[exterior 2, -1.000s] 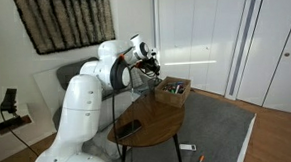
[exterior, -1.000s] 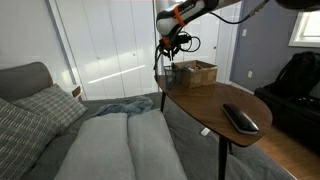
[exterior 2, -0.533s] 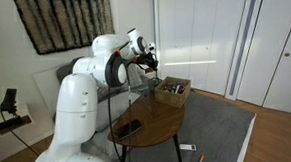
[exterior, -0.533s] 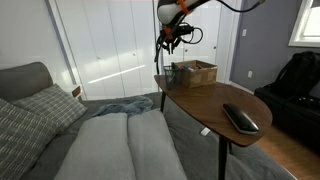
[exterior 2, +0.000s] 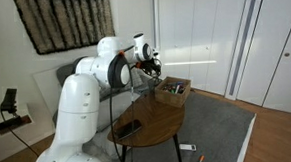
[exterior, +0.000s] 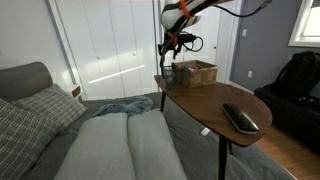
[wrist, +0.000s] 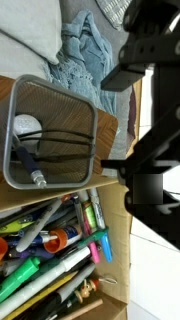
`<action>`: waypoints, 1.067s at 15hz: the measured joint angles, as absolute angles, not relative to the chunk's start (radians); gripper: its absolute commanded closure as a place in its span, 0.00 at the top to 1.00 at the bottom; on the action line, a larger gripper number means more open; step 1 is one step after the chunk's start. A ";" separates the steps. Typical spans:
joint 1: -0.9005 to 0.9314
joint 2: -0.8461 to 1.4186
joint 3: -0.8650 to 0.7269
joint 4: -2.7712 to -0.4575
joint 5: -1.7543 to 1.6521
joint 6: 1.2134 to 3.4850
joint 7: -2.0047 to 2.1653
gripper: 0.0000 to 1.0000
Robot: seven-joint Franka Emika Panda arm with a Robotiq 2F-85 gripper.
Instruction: Remove the pair of glasses from the desktop pen and pencil storage basket and put it in the box
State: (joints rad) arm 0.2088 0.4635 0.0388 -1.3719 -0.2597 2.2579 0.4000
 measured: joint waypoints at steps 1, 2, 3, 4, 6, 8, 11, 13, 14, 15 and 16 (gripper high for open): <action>0.202 0.463 0.039 -1.379 -0.244 2.258 0.381 1.00; 0.198 0.463 0.039 -1.385 -0.232 2.258 0.366 1.00; 0.194 0.464 0.039 -1.390 -0.221 2.258 0.352 0.97; 0.191 0.465 0.038 -1.395 -0.216 2.258 0.344 0.91; 0.190 0.467 0.037 -1.404 -0.212 2.258 0.341 0.73; 0.190 0.472 0.034 -1.409 -0.210 2.258 0.341 0.64; 0.190 0.481 0.028 -1.410 -0.210 2.257 0.344 0.38; 0.190 0.485 0.022 -1.410 -0.210 2.257 0.346 0.23; 0.190 0.487 0.019 -1.410 -0.210 2.257 0.346 0.16; 0.190 0.489 0.017 -1.410 -0.210 2.257 0.347 0.08; 0.190 0.490 0.016 -1.410 -0.210 2.257 0.347 0.03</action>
State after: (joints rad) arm 0.1895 0.4897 0.0158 -1.4102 -0.2103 2.2574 0.3466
